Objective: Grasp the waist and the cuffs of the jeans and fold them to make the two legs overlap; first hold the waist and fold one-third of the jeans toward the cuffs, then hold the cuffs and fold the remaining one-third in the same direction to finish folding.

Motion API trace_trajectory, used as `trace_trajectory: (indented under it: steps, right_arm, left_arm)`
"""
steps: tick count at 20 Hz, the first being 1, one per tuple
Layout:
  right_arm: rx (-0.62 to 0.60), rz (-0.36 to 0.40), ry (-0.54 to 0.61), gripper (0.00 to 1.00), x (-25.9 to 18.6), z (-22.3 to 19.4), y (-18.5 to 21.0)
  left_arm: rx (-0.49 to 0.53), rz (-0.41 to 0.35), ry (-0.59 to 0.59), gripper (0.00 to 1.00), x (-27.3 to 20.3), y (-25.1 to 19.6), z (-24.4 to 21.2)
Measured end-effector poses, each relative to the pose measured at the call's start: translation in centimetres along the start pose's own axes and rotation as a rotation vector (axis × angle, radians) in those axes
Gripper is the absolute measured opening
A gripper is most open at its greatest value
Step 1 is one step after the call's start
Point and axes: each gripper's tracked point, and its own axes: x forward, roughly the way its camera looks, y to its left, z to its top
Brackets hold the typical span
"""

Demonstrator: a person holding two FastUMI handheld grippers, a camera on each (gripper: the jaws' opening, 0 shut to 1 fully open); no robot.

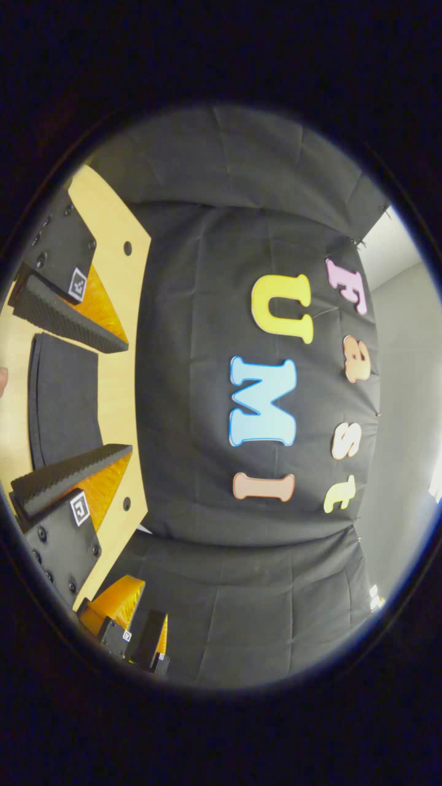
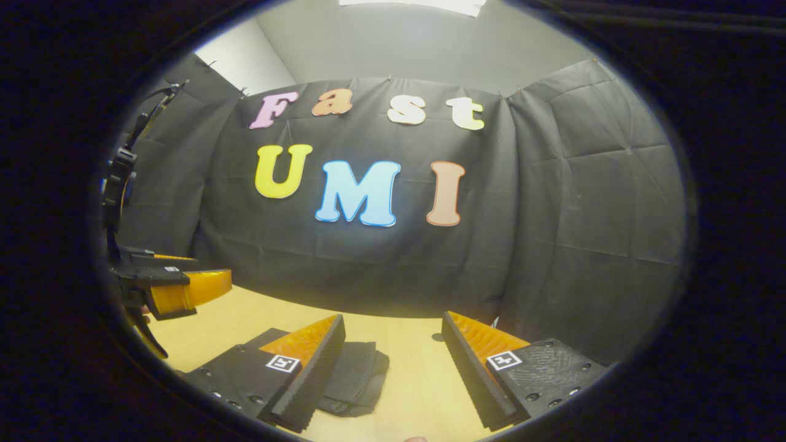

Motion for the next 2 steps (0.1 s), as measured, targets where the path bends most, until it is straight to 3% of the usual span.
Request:
trace_trajectory:
  steps: [2]
  right_arm:
    - [-0.004,-0.004,-0.002,0.95,-0.51,0.39,0.52]
  left_arm:
    - [0.018,0.035,-0.031,0.95,-1.27,1.44,0.92]
